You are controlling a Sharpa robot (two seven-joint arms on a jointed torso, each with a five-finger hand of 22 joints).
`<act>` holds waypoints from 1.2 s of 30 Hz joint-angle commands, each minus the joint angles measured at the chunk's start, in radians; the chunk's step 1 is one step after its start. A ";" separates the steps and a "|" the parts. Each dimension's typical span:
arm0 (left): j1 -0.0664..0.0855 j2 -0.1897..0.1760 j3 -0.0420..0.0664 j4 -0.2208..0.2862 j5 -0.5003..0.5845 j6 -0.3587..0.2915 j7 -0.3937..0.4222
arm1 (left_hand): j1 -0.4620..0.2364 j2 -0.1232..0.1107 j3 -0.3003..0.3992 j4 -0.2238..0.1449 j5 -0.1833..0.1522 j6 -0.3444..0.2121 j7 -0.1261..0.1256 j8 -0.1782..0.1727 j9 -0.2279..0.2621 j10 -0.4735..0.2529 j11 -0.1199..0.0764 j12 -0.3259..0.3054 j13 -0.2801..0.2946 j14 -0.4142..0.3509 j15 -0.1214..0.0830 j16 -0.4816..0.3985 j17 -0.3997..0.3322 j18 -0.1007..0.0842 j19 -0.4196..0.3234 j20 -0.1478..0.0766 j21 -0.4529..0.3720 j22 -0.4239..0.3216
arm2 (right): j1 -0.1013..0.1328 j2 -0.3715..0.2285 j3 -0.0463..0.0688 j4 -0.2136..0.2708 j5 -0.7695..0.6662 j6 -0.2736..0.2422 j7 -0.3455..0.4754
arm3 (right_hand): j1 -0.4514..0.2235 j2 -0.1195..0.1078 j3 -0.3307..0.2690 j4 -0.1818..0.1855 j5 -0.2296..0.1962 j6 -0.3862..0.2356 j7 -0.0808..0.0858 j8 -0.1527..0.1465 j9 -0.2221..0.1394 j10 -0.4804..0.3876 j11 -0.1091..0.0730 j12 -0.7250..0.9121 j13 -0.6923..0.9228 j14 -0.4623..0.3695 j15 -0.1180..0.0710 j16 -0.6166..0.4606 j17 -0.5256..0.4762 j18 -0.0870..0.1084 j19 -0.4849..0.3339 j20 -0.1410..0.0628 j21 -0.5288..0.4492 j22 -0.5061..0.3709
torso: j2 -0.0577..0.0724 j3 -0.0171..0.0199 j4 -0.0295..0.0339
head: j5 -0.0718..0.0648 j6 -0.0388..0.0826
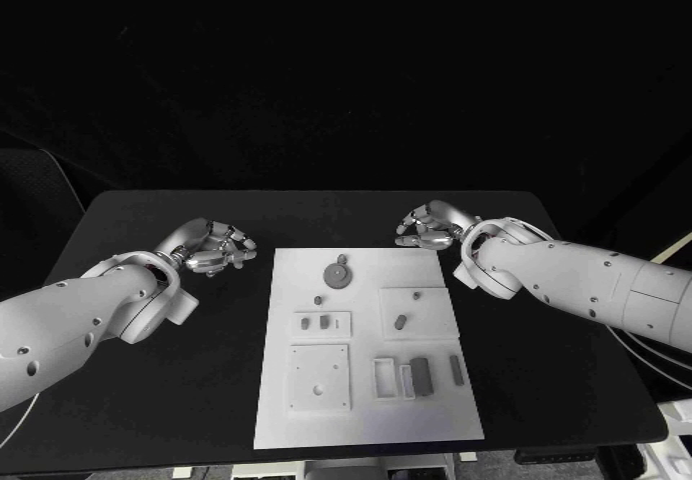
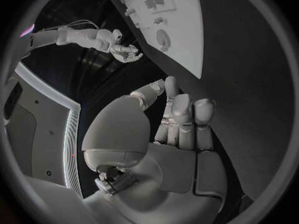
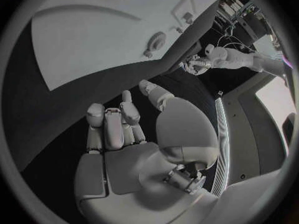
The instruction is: Assemble the parts on the task board
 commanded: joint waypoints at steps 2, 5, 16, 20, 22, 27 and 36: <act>0.000 -0.031 0.000 0.047 0.105 -0.022 0.067 | -0.021 0.002 -0.025 -0.006 0.002 0.012 0.018 -0.006 0.002 -0.056 0.056 -0.075 -0.026 -0.087 0.038 -0.106 -0.047 -0.033 -0.088 0.014 -0.080 -0.047 | -0.017 -0.042 -0.002 0.057 0.045 -0.013 0.074 | 0.005 0.006 0.007 -0.001 0.005 0.010 0.008 0.006 0.001 0.000 -0.008 0.006 -0.001 0.008 -0.001 0.010 0.000 0.010 0.007 -0.002 0.029 -0.001 | 0.000 0.0007 0.0009 | -0.001 0.007; -0.001 -0.043 0.000 0.065 0.149 -0.018 0.067 | -0.028 0.003 -0.031 -0.008 0.002 0.010 0.018 -0.010 0.003 -0.083 0.071 -0.147 -0.039 -0.160 0.090 -0.261 -0.123 -0.065 -0.180 0.036 -0.176 -0.103 | -0.025 -0.067 -0.006 0.083 0.044 -0.015 0.074 | 0.007 0.006 0.008 -0.003 0.005 0.011 0.008 0.007 0.001 0.001 -0.008 0.006 -0.001 0.012 -0.001 0.011 0.003 0.011 0.008 -0.003 0.029 -0.001 | -0.002 0.0008 -0.0018 | -0.003 0.008; -0.040 -0.035 -0.001 0.053 0.184 0.000 0.069 | -0.033 0.005 -0.033 -0.010 0.003 -0.004 0.017 -0.014 0.004 -0.128 0.089 -0.249 -0.044 -0.262 0.168 -0.538 -0.248 -0.110 -0.329 0.078 -0.337 -0.156 | -0.064 -0.097 -0.027 0.107 -0.114 0.042 0.070 | 0.030 -0.006 0.011 -0.019 0.003 0.018 0.007 0.011 0.003 0.006 -0.011 0.008 -0.003 0.010 -0.003 0.010 -0.004 0.013 0.010 -0.004 0.032 -0.001 | -0.016 0.0045 -0.0017 | -0.003 0.013; -0.065 -0.019 -0.001 0.034 0.185 0.007 0.070 | -0.033 0.006 -0.033 -0.010 0.003 -0.005 0.018 -0.014 0.005 -0.133 0.090 -0.261 -0.043 -0.281 0.178 -0.579 -0.266 -0.117 -0.354 0.084 -0.363 -0.159 | -0.084 -0.087 -0.027 0.085 -0.142 0.059 0.066 | 0.034 -0.009 0.011 -0.021 0.003 0.020 0.007 0.012 0.003 0.006 -0.012 0.008 -0.003 0.011 -0.004 0.011 -0.003 0.013 0.010 -0.004 0.033 -0.002 | -0.033 0.0077 -0.0044 | -0.001 0.011; -0.074 -0.014 -0.001 0.028 0.189 0.006 0.069 | -0.032 0.007 -0.033 -0.010 0.004 -0.005 0.018 -0.015 0.005 -0.139 0.091 -0.269 -0.043 -0.290 0.183 -0.599 -0.274 -0.121 -0.366 0.086 -0.374 -0.159 | -0.094 -0.084 -0.028 0.073 -0.163 0.067 0.064 | 0.035 -0.010 0.011 -0.022 0.003 0.020 0.007 0.012 0.003 0.006 -0.012 0.008 -0.003 0.011 -0.004 0.010 -0.003 0.014 0.010 -0.004 0.033 -0.002 | -0.045 0.0094 -0.0060 | 0.005 0.007; -0.095 0.001 -0.003 0.008 0.200 0.011 0.067 | -0.033 0.008 -0.035 -0.010 0.004 -0.006 0.019 -0.015 0.005 -0.151 0.092 -0.283 -0.044 -0.309 0.191 -0.636 -0.290 -0.127 -0.388 0.091 -0.395 -0.160 | -0.116 -0.073 -0.030 0.050 -0.179 0.075 0.061 | 0.037 -0.012 0.011 -0.023 0.003 0.020 0.007 0.013 0.004 0.006 -0.012 0.007 -0.004 0.009 -0.004 0.009 -0.006 0.014 0.010 -0.004 0.033 -0.002 | -0.077 0.0145 -0.0095 | 0.016 -0.008; -0.113 0.014 -0.010 -0.001 0.204 0.007 0.061 | -0.033 0.009 -0.035 -0.010 0.004 -0.007 0.019 -0.016 0.005 -0.159 0.092 -0.290 -0.045 -0.317 0.195 -0.651 -0.296 -0.130 -0.397 0.093 -0.404 -0.160 | -0.148 -0.061 -0.030 0.025 -0.191 0.080 0.052 | 0.038 -0.014 0.010 -0.023 0.002 0.020 0.007 0.013 0.004 0.007 -0.012 0.007 -0.004 0.009 -0.004 0.009 -0.006 0.014 0.010 -0.004 0.033 -0.002 | -0.129 0.0221 -0.0204 | 0.030 -0.031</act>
